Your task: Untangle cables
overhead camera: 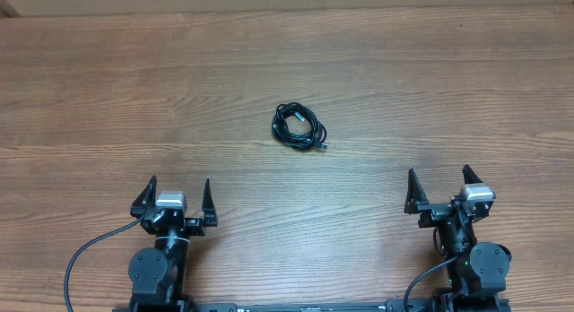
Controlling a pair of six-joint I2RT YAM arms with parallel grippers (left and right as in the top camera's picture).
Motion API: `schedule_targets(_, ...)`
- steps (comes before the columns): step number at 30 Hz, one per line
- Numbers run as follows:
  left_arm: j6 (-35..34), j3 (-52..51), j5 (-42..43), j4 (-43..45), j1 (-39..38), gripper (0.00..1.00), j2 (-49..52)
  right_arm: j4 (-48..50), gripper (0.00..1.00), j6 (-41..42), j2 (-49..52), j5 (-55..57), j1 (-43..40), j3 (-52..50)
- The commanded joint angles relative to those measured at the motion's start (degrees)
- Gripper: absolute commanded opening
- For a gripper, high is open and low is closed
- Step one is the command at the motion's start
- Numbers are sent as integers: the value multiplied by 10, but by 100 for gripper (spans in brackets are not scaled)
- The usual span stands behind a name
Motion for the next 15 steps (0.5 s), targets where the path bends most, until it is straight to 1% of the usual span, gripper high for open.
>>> schedule_targets(1,-7,-4,4,2,2,100,-6,3,100,-3,-5,5,-2,-6)
schedule_targets(15,-7,-4,4,2,2,100,-6,3,100,-3,-5,5,-2,-6)
